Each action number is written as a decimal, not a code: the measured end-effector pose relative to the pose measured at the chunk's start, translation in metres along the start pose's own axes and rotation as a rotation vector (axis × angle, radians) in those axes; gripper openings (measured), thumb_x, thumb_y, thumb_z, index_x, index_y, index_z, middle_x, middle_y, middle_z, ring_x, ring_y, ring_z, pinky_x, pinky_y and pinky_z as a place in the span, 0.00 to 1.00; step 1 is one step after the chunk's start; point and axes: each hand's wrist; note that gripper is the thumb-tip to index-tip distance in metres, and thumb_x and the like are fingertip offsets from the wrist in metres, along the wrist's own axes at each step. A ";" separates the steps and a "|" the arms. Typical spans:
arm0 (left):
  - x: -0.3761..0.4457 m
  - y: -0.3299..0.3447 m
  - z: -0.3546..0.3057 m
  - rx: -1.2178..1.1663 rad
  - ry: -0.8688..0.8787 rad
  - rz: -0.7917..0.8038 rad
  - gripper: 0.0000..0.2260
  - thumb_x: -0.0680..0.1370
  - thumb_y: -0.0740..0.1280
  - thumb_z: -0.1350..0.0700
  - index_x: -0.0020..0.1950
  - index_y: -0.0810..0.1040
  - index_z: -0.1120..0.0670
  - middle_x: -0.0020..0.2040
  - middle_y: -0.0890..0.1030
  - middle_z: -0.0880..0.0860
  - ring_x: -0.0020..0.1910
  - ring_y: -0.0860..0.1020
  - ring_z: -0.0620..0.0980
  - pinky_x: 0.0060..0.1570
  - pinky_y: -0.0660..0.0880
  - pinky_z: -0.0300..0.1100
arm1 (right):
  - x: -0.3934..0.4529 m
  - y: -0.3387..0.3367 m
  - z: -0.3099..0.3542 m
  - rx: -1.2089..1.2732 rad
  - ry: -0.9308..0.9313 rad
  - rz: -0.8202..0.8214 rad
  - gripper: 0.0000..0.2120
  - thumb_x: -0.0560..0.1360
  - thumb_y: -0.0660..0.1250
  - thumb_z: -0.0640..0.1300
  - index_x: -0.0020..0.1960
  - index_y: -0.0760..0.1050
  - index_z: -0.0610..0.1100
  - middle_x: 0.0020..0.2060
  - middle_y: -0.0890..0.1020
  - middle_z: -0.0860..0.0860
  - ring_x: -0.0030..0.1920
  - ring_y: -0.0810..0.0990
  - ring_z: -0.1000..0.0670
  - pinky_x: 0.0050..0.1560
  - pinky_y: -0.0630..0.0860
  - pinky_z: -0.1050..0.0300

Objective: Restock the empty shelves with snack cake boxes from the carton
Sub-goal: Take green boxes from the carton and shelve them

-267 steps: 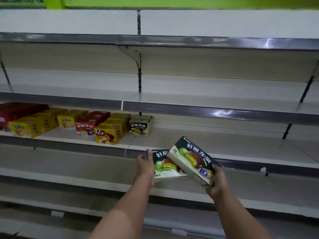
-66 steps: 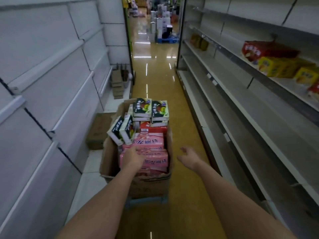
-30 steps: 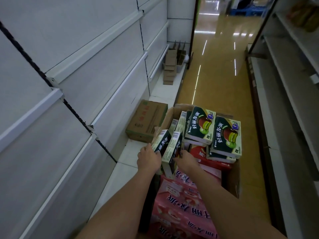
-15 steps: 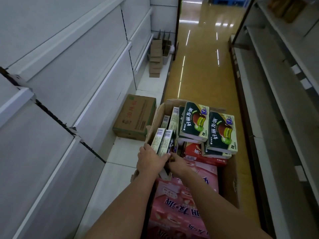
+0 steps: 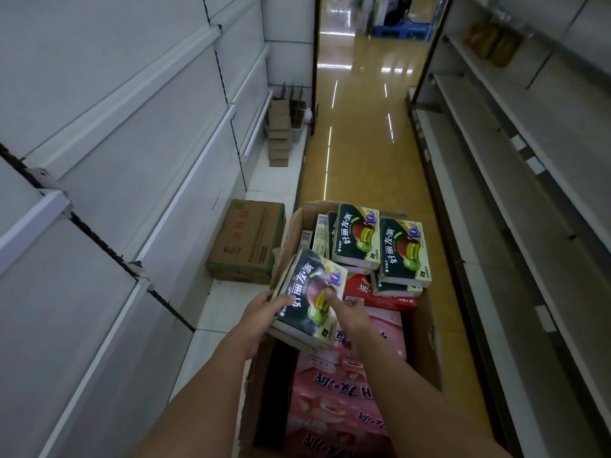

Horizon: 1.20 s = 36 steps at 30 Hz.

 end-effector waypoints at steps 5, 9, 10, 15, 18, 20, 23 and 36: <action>-0.023 0.020 -0.019 -0.083 -0.037 0.177 0.20 0.74 0.70 0.49 0.63 0.75 0.56 0.54 0.83 0.57 0.52 0.81 0.56 0.48 0.76 0.45 | -0.021 -0.014 0.002 0.308 0.042 0.056 0.35 0.63 0.72 0.66 0.61 0.74 0.44 0.52 0.82 0.46 0.52 0.81 0.46 0.54 0.75 0.52; -0.047 0.043 -0.033 -0.312 0.011 0.225 0.20 0.75 0.62 0.39 0.56 0.77 0.54 0.53 0.83 0.57 0.51 0.80 0.55 0.47 0.77 0.46 | -0.044 -0.031 0.004 0.556 0.010 -0.078 0.26 0.72 0.68 0.61 0.58 0.75 0.41 0.51 0.82 0.44 0.47 0.81 0.43 0.50 0.78 0.48; -0.053 0.049 -0.035 -0.374 -0.002 0.249 0.21 0.76 0.60 0.38 0.56 0.77 0.53 0.52 0.82 0.57 0.51 0.80 0.55 0.47 0.77 0.47 | -0.049 -0.036 0.003 0.635 0.007 -0.095 0.22 0.74 0.66 0.60 0.56 0.75 0.42 0.50 0.82 0.43 0.47 0.80 0.43 0.50 0.77 0.46; -0.078 0.099 -0.031 -0.223 0.071 0.306 0.25 0.71 0.73 0.51 0.66 0.71 0.52 0.57 0.81 0.56 0.48 0.82 0.55 0.35 0.78 0.44 | -0.081 -0.059 -0.002 0.837 -0.019 -0.104 0.17 0.78 0.64 0.52 0.57 0.75 0.39 0.47 0.81 0.40 0.41 0.80 0.44 0.39 0.77 0.51; -0.083 0.112 -0.033 -0.192 0.070 0.237 0.22 0.72 0.72 0.59 0.64 0.71 0.55 0.50 0.82 0.56 0.39 0.82 0.53 0.27 0.76 0.42 | -0.096 -0.091 -0.016 0.704 -0.028 -0.145 0.28 0.69 0.72 0.58 0.60 0.75 0.40 0.47 0.82 0.43 0.40 0.81 0.47 0.35 0.77 0.54; -0.090 0.114 -0.035 -0.168 0.034 0.282 0.21 0.72 0.72 0.58 0.63 0.71 0.57 0.45 0.82 0.56 0.36 0.82 0.53 0.27 0.77 0.42 | -0.112 -0.124 -0.027 0.630 -0.029 -0.255 0.36 0.65 0.74 0.62 0.64 0.73 0.40 0.48 0.81 0.43 0.37 0.81 0.48 0.33 0.74 0.57; -0.108 0.123 -0.035 -0.065 0.035 0.379 0.14 0.74 0.69 0.57 0.57 0.73 0.58 0.37 0.83 0.54 0.32 0.82 0.52 0.28 0.77 0.42 | -0.136 -0.167 -0.042 0.452 -0.062 -0.283 0.34 0.69 0.68 0.64 0.65 0.72 0.42 0.57 0.80 0.43 0.53 0.79 0.44 0.49 0.73 0.52; -0.224 0.251 0.004 0.183 0.297 0.317 0.17 0.80 0.58 0.43 0.55 0.74 0.55 0.48 0.80 0.54 0.43 0.78 0.52 0.39 0.75 0.45 | -0.262 -0.299 -0.143 0.760 -0.276 -0.403 0.15 0.75 0.68 0.47 0.56 0.76 0.37 0.41 0.85 0.38 0.34 0.84 0.43 0.34 0.80 0.52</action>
Point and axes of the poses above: each hand's wrist, its own x-axis towards the middle knuckle, its own y-axis out of the palm, z = x × y
